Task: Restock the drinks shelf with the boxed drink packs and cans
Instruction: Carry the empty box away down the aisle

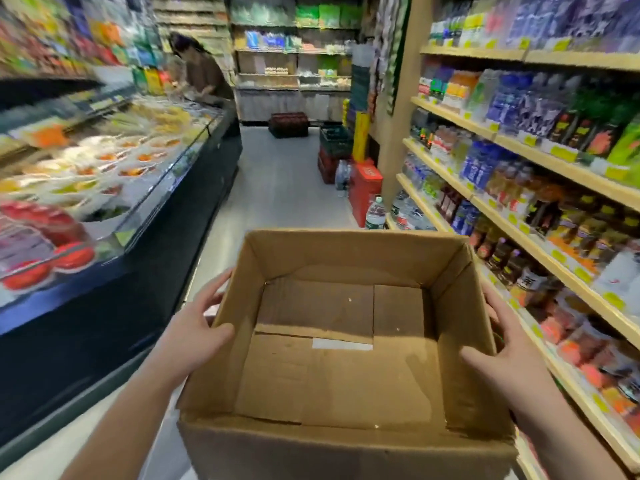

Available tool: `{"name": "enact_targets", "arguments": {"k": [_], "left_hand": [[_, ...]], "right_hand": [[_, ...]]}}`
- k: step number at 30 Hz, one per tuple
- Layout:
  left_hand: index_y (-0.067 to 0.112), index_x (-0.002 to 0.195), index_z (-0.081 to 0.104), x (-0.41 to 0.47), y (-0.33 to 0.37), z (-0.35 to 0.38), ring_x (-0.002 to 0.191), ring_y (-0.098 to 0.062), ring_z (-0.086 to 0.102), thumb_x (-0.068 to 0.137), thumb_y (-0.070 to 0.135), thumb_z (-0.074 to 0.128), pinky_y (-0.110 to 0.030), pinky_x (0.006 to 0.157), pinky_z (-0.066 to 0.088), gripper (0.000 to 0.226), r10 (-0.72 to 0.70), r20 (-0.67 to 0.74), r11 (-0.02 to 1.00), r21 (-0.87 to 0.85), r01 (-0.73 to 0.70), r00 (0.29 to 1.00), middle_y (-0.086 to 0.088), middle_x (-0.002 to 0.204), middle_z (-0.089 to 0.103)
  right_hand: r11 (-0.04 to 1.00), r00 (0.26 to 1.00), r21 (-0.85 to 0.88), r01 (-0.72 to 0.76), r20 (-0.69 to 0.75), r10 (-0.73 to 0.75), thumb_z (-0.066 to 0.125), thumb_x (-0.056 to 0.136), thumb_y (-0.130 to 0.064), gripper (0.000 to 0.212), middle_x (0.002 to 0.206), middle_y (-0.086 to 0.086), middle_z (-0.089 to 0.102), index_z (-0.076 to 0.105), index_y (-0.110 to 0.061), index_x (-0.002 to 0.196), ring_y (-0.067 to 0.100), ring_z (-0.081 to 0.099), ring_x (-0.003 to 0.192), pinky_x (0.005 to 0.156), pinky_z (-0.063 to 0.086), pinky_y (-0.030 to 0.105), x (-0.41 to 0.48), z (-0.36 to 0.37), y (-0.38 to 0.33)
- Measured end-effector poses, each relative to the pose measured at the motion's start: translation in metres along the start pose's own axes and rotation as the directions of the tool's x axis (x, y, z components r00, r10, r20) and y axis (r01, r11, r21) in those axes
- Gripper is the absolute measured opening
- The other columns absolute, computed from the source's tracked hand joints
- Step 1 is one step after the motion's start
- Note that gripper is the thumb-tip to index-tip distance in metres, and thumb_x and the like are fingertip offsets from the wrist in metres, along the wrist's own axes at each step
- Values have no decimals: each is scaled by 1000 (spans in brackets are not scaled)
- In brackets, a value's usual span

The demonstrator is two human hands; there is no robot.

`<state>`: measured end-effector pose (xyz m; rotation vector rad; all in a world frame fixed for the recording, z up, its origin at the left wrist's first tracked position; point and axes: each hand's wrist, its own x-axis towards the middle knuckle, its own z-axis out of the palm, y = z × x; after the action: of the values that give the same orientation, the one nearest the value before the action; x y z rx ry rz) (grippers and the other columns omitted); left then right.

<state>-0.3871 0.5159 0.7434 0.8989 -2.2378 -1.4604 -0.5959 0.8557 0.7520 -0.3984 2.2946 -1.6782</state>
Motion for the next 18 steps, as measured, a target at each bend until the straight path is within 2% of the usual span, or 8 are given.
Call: {"name": "enact_targets", "arguments": {"k": [2,3,5,6,8,10,15,18], "left_hand": [[63,142,33,6,-16,-31,104,-11,64,90,9,67,-21,67,57,83,-30,-47,1000,3,30,998,13,131,56],[64,143,32,8,-25,-46,104,-10,64,90,9,68,-22,68,56,84,-39,-73,999,5,39,997,13,131,56],[65,143,31,11,-40,-74,103,-10,65,89,8,68,-23,69,56,86,-53,-129,998,7,55,990,15,129,57],[63,144,30,11,-46,-87,101,-10,65,90,8,68,-21,67,54,86,-67,-160,998,10,69,985,17,126,58],[60,144,31,10,-60,-110,101,-10,63,90,10,70,-21,69,55,83,-104,-225,994,4,108,969,20,123,57],[60,143,33,6,-72,-130,103,-12,62,91,13,71,-27,75,56,80,-139,-292,990,-6,144,946,20,122,57],[57,145,34,-11,-104,-170,103,-14,64,92,10,68,-31,77,57,78,-248,-440,967,-66,245,863,17,120,58],[59,144,33,-25,-119,-192,101,-13,64,94,12,66,-34,78,59,76,-313,-523,945,-88,315,793,21,118,57]], "right_hand": [[999,998,13,42,55,-43,72,85,5,99,132,-26,50,34,-68,141,2,60,100,71,55,30,17,33,-12],[998,995,10,60,82,-61,71,84,7,100,131,-27,54,36,-73,134,4,64,103,80,59,39,25,51,-17],[995,987,2,102,124,-101,69,81,11,103,134,-21,59,39,-77,126,14,67,115,99,55,50,41,86,-23],[992,981,4,125,147,-124,69,80,13,103,139,-15,58,40,-74,129,16,64,122,103,53,50,48,103,-26],[987,967,7,159,200,-157,68,81,16,101,143,-10,55,41,-62,140,13,60,125,100,52,40,59,138,-35],[985,950,-6,170,265,-162,69,83,13,99,141,-14,51,37,-53,149,11,56,124,96,48,31,70,169,-44],[992,892,-8,128,438,-111,71,84,9,101,140,-12,51,34,-58,150,19,60,121,88,55,39,102,250,-58],[992,839,6,129,532,-112,72,84,9,98,141,-9,52,35,-51,153,22,59,122,78,55,34,116,303,-66]]}}
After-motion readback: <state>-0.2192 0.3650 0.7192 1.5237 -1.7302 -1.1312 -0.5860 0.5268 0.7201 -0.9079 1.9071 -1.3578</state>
